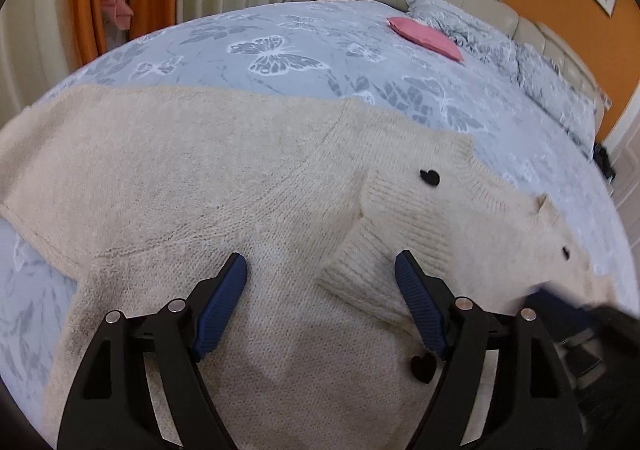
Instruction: Fold small clothes
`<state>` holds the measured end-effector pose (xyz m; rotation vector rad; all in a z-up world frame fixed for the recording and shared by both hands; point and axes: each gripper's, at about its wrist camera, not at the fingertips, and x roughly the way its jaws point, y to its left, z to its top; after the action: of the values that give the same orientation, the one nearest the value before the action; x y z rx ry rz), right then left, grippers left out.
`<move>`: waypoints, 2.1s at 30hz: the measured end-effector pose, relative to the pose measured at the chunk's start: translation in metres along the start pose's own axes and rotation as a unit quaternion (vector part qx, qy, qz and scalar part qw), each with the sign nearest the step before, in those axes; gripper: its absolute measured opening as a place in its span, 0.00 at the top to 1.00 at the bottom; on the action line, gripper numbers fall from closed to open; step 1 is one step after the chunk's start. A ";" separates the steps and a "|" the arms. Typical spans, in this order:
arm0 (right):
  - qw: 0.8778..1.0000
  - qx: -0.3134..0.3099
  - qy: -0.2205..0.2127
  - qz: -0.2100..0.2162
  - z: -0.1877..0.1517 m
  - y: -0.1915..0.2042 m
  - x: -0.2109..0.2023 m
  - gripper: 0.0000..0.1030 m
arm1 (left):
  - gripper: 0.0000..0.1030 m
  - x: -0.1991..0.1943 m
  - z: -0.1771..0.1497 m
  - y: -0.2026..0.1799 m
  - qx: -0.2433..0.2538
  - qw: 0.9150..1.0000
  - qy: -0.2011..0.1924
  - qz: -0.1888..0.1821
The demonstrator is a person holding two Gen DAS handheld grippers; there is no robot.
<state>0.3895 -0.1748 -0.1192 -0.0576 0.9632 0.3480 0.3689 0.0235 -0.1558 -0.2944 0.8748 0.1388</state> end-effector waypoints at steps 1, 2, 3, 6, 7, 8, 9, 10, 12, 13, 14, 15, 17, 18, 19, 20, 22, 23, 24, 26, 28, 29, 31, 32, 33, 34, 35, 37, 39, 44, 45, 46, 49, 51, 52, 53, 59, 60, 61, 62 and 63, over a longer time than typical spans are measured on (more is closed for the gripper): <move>1.000 0.020 0.001 -0.015 0.000 -0.019 -0.003 0.78 | 0.28 0.000 -0.001 -0.002 0.005 1.000 0.001 0.007; 0.998 0.056 0.005 -0.032 0.000 -0.049 -0.005 0.78 | 0.28 0.000 -0.001 -0.003 0.008 1.000 0.001 0.011; 0.996 0.079 0.010 -0.036 -0.001 -0.070 -0.004 0.78 | 0.28 0.000 -0.002 -0.004 0.011 1.000 0.002 0.014; 0.981 0.127 0.049 -0.140 -0.017 -0.159 0.004 0.90 | 0.28 0.001 -0.001 -0.003 0.015 1.000 0.004 0.014; 0.979 0.168 0.037 -0.111 -0.024 -0.183 -0.003 1.00 | 0.26 0.001 -0.001 -0.003 0.015 1.000 0.004 0.013; 0.969 0.224 0.026 -0.097 -0.031 -0.207 -0.013 1.00 | 0.26 0.001 -0.001 -0.004 0.016 1.000 0.004 0.014; 0.956 0.268 0.013 -0.122 -0.037 -0.223 -0.029 1.00 | 0.25 0.001 -0.002 -0.005 0.018 1.000 0.004 0.016; 0.952 0.272 0.003 -0.137 -0.038 -0.223 -0.038 0.93 | 0.25 0.002 -0.002 -0.007 0.022 1.000 0.002 0.021; 0.958 0.245 -0.006 -0.147 -0.037 -0.207 -0.049 0.87 | 0.25 0.002 -0.004 -0.009 0.027 0.999 0.000 0.028; 0.968 0.221 0.001 -0.121 -0.039 -0.194 -0.047 0.88 | 0.25 0.001 -0.004 -0.009 0.029 0.999 0.000 0.030; 0.971 0.209 0.009 -0.120 -0.044 -0.188 -0.044 0.88 | 0.25 0.001 -0.004 -0.009 0.028 0.999 0.000 0.030; 0.971 0.194 0.023 -0.135 -0.050 -0.186 -0.038 0.88 | 0.25 0.001 -0.004 -0.010 0.027 0.999 0.000 0.029; 0.961 0.228 0.019 -0.154 -0.067 -0.198 -0.039 0.90 | 0.25 0.000 -0.004 -0.009 0.024 0.999 -0.001 0.026; 0.954 0.255 0.009 -0.159 -0.073 -0.202 -0.048 0.92 | 0.25 0.000 -0.004 -0.009 0.022 0.999 -0.001 0.025; 0.941 0.287 -0.008 -0.179 -0.078 -0.198 -0.065 0.90 | 0.25 -0.002 -0.003 -0.006 0.014 1.000 -0.002 0.019; 0.936 0.299 -0.026 -0.183 -0.082 -0.189 -0.078 0.86 | 0.25 -0.005 -0.001 -0.002 -0.005 1.000 -0.006 0.010; 0.934 0.305 -0.069 -0.171 -0.093 -0.156 -0.105 0.79 | 0.25 -0.017 0.004 0.019 -0.084 0.996 -0.023 -0.023; 0.936 0.300 -0.083 -0.163 -0.098 -0.139 -0.115 0.75 | 0.24 -0.024 0.007 0.030 -0.119 0.992 -0.036 -0.032; 0.938 0.294 -0.095 -0.156 -0.106 -0.122 -0.122 0.66 | 0.24 -0.032 0.010 0.042 -0.146 0.987 -0.049 -0.034; 0.944 0.282 -0.104 -0.138 -0.120 -0.089 -0.128 0.58 | 0.17 -0.054 0.019 0.076 -0.198 0.977 -0.081 -0.015; 0.953 0.262 -0.091 -0.121 -0.126 -0.065 -0.120 0.58 | 0.12 -0.080 0.021 0.124 -0.270 0.956 -0.114 0.009; 0.959 0.245 -0.084 -0.116 -0.130 -0.055 -0.114 0.58 | 0.09 -0.090 0.020 0.147 -0.294 0.948 -0.125 0.009; 0.966 0.219 -0.071 -0.120 -0.129 -0.044 -0.103 0.58 | 0.08 -0.112 0.019 0.203 -0.316 0.936 -0.156 0.024; 0.968 0.213 -0.065 -0.120 -0.131 -0.039 -0.098 0.58 | 0.05 -0.118 0.022 0.227 -0.317 0.934 -0.160 0.047; 0.969 0.213 -0.062 -0.113 -0.133 -0.033 -0.096 0.58 | 0.05 -0.123 0.029 0.262 -0.320 0.933 -0.148 0.076; 0.969 0.220 -0.061 -0.099 -0.135 -0.034 -0.093 0.58 | 0.05 -0.122 0.033 0.281 -0.324 0.932 -0.136 0.084; 0.967 0.229 -0.062 -0.091 -0.135 -0.033 -0.092 0.58 | 0.05 -0.120 0.037 0.312 -0.341 0.928 -0.114 0.093; 0.966 0.237 -0.066 -0.082 -0.137 -0.031 -0.089 0.58 | 0.05 -0.109 0.039 0.362 -0.393 0.912 -0.081 0.080; 0.965 0.233 -0.068 -0.094 -0.135 -0.029 -0.086 0.58 | 0.05 -0.089 0.033 0.394 -0.442 0.894 -0.048 0.059; 0.966 0.232 -0.070 -0.090 -0.135 -0.030 -0.083 0.58 | 0.66 -0.068 0.047 0.382 -0.413 0.907 -0.057 0.054; 0.966 0.231 -0.070 -0.092 -0.135 -0.031 -0.084 0.58 | 0.76 -0.066 0.056 0.371 -0.396 0.916 -0.049 0.046; 0.966 0.232 -0.070 -0.093 -0.135 -0.033 -0.085 0.58 | 0.86 -0.068 0.064 0.358 -0.378 0.923 -0.053 0.041; 0.963 0.241 -0.074 -0.095 -0.136 -0.043 -0.089 0.57 | 0.87 -0.089 0.099 0.290 -0.284 0.955 -0.088 0.009; 0.959 0.255 -0.079 -0.097 -0.138 -0.052 -0.093 0.57 | 0.87 -0.105 0.117 0.235 -0.222 0.969 -0.103 -0.031; 0.957 0.263 -0.082 -0.097 -0.139 -0.057 -0.095 0.57 | 0.87 -0.116 0.125 0.192 -0.177 0.976 -0.111 -0.061; 0.954 0.270 -0.086 -0.098 -0.139 -0.063 -0.098 0.57 | 0.86 -0.126 0.129 0.149 -0.136 0.979 -0.118 -0.095; 0.943 0.297 -0.105 -0.111 -0.141 -0.088 -0.113 0.56 | 0.82 -0.133 0.079 -0.039 -0.038 0.955 -0.066 -0.286; 0.942 0.299 -0.105 -0.111 -0.141 -0.091 -0.114 0.52 | 0.81 -0.124 0.063 -0.060 -0.032 0.953 -0.041 -0.299; 0.941 0.303 -0.105 -0.110 -0.143 -0.096 -0.115 0.47 | 0.63 -0.104 0.036 -0.086 -0.017 0.954 -0.001 -0.300; 0.941 0.305 -0.102 -0.109 -0.144 -0.100 -0.116 0.46 | 0.37 -0.093 0.021 -0.096 -0.006 0.958 0.019 -0.285; 0.941 0.305 -0.097 -0.109 -0.144 -0.103 -0.116 0.45 | 0.31 -0.082 0.004 -0.104 0.004 0.966 0.036 -0.256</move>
<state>0.2474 -0.3320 -0.1191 0.4270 0.8231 -0.1572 0.3450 -0.0740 -0.0695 -0.5107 0.8448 -0.3580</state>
